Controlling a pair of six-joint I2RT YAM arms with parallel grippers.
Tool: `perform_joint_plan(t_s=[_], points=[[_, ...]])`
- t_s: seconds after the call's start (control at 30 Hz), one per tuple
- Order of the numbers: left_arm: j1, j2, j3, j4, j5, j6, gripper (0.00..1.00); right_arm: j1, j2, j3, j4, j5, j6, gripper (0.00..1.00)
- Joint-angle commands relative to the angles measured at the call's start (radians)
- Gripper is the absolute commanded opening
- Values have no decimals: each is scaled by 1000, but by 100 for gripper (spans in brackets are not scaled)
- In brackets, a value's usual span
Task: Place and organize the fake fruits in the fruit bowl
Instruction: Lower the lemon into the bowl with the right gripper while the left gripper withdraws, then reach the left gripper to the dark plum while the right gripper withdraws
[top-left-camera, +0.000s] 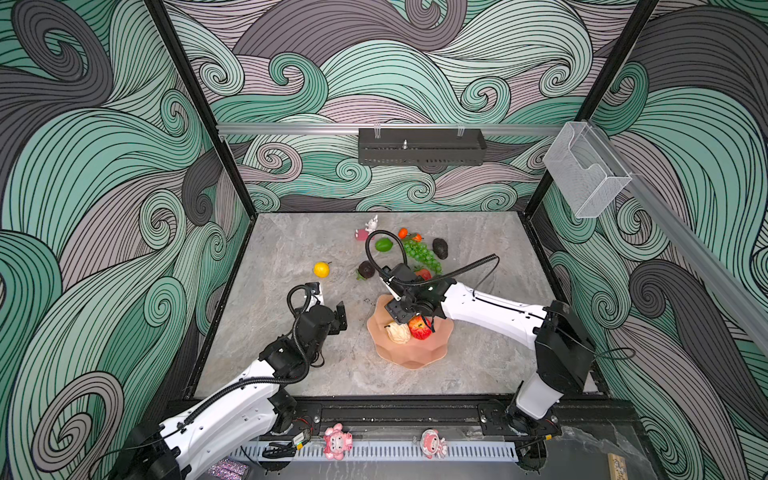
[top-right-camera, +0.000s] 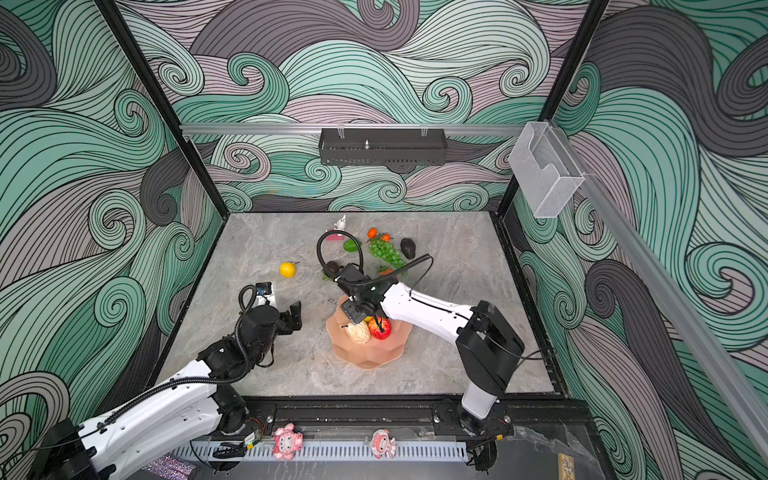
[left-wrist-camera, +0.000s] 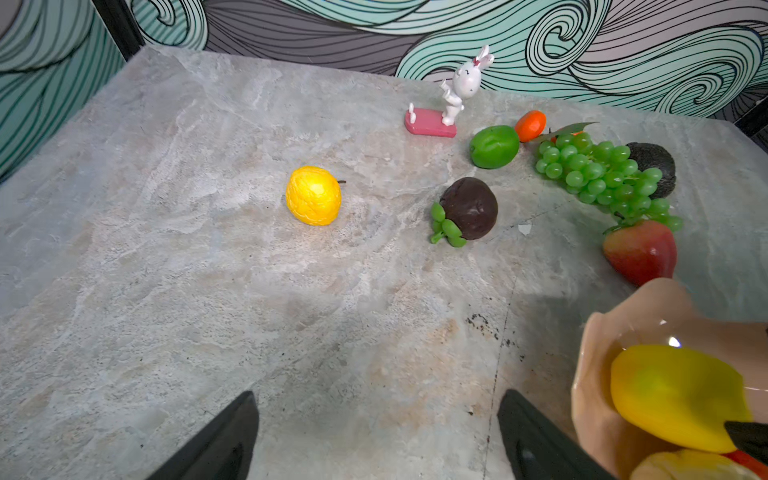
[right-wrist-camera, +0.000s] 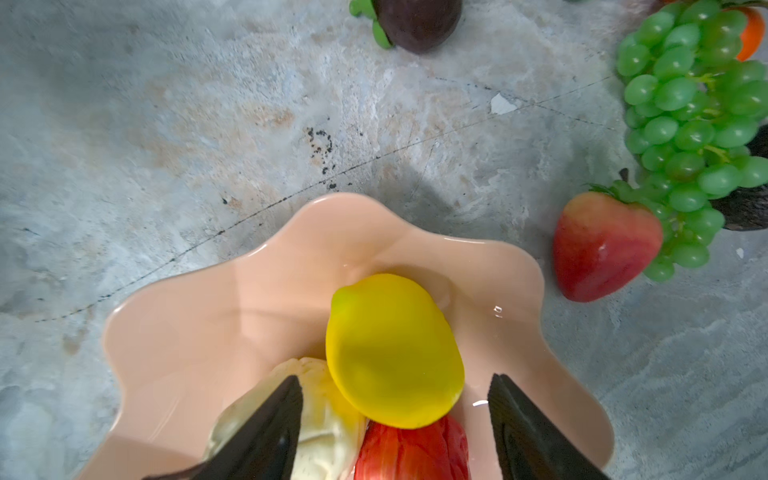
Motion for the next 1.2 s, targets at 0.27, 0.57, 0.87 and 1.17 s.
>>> perform_joint_plan(t_s=[0.27,0.57,0.87,1.17], points=[[118,379,364,-120,248,-61,92,2,-342,-117,0,89,61,78],[136,771,785,-435,359,30,92,-6,-659,-397,118,129,170,83],[136,1082,1170,-720,318,216,89,-14,-866,-558,136,135,275,86],[135,1309,1444,-917,255,476,87,-19,-923,-623,159,101,310,88]])
